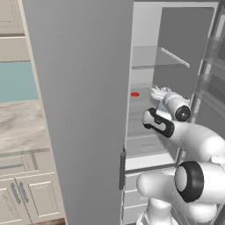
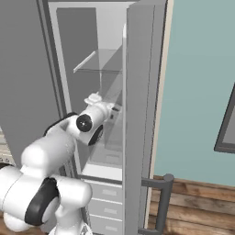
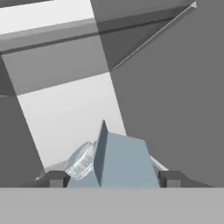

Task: Take out the milk from the fridge and place it on the tray on the counter. Then take the sugar cube near the tray and place it in the tray.

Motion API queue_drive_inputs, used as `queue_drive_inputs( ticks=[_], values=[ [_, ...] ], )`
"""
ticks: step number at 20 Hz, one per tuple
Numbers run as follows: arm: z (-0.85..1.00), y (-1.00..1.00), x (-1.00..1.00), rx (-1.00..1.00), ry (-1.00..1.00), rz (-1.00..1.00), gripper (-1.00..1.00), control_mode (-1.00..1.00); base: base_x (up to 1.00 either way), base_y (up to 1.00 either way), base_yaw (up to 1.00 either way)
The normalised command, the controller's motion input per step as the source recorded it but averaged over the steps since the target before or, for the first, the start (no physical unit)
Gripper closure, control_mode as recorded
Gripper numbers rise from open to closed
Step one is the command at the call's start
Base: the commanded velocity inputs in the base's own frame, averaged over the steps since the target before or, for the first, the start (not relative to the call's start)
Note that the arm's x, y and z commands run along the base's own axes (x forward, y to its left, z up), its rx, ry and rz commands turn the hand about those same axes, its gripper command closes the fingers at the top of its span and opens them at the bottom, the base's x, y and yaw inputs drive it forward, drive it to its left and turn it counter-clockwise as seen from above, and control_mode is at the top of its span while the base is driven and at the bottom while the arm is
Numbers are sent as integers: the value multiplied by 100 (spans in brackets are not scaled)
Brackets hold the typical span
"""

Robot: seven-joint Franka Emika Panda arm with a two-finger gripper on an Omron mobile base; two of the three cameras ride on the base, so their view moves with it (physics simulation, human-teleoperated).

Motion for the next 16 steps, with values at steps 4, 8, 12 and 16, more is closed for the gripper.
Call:
queue_drive_inputs(
  ticks=[4,8,12,16],
  values=[
    [52,15,-91,0,-5,-3,100,-100,0,0,0],
    [61,31,-98,0,0,-6,100,-100,0,0,0],
    [75,82,-52,0,14,-7,100,-100,0,0,0],
    [73,34,-39,8,28,-9,100,-100,0,0,0]
  ],
)
